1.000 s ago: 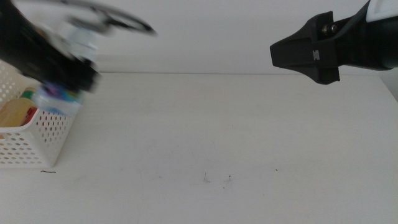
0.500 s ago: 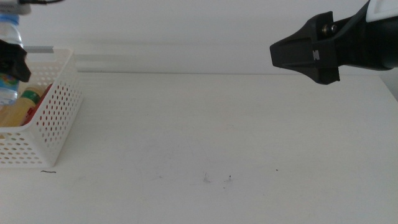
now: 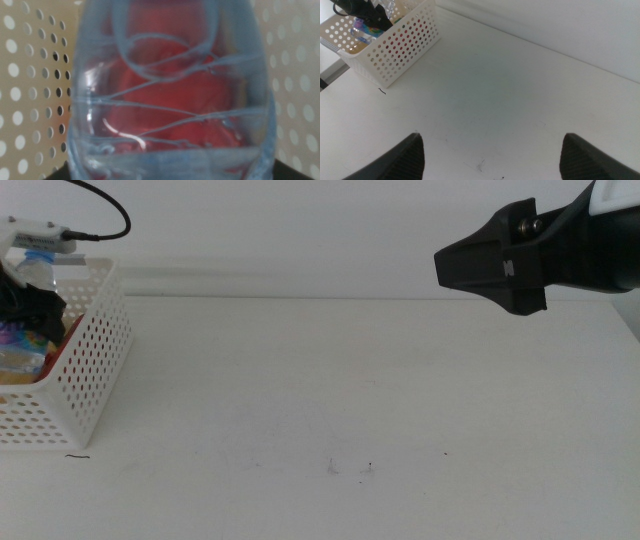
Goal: Use arms to grab the bottles and put them into the dustbin to the left of the table.
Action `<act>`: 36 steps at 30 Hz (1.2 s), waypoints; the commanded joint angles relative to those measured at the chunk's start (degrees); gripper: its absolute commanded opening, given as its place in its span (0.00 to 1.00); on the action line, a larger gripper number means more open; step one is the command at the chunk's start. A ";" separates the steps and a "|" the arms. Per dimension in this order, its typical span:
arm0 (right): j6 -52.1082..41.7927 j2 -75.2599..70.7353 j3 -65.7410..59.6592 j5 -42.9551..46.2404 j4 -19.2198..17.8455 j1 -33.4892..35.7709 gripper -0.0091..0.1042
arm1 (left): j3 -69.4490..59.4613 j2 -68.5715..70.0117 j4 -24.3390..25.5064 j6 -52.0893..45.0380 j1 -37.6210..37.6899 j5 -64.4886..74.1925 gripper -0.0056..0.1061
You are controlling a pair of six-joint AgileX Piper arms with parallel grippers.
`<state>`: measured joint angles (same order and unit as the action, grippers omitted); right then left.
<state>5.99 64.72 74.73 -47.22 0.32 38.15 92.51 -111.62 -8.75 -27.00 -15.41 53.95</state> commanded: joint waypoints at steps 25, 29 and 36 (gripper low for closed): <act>-0.51 -0.31 0.21 0.55 -0.32 -0.33 0.88 | -4.49 23.87 2.90 10.36 10.71 -2.05 0.89; -0.51 -0.31 0.21 0.55 -0.32 -0.33 0.88 | -14.29 35.45 4.87 16.04 21.81 -19.29 0.89; -0.51 -0.31 0.21 0.55 -0.32 -0.33 0.88 | -32.81 51.63 4.87 16.57 32.82 -42.95 0.89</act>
<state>5.99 64.72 74.73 -47.22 0.32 38.15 63.45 -62.89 -3.91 -11.61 16.07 17.85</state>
